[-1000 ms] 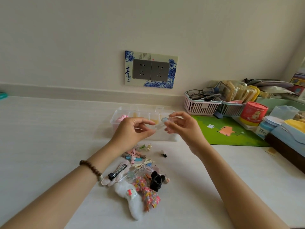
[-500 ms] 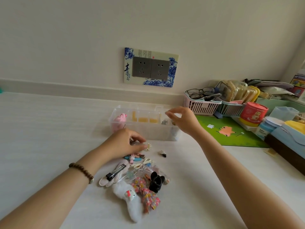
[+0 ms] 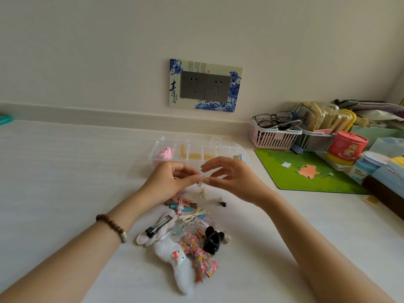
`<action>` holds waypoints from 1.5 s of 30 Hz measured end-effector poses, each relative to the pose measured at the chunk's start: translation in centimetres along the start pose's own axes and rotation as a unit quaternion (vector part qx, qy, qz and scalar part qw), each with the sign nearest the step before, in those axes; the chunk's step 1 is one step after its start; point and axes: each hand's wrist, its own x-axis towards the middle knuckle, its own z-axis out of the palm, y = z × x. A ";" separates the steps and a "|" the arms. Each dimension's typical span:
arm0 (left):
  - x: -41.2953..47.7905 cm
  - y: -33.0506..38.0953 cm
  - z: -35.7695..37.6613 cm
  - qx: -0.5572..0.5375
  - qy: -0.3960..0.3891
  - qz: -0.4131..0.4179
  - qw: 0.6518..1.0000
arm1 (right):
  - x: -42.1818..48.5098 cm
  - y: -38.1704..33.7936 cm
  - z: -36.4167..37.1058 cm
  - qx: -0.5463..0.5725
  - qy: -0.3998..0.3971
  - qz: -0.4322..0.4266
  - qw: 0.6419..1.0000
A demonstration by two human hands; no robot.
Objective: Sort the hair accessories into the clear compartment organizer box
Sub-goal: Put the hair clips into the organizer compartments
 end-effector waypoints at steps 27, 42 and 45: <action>0.6 -1.8 -3.2 0.414 0.045 0.083 0.905 | 2.1 -0.4 0.0 -0.107 0.078 -0.034 0.991; 0.3 -2.3 -3.2 0.397 -0.026 0.052 0.916 | 0.9 0.7 1.3 -0.228 -0.059 0.019 0.972; 0.4 -2.3 -3.4 0.397 -0.035 0.051 0.916 | 0.9 0.9 1.2 -0.204 -0.060 0.027 0.977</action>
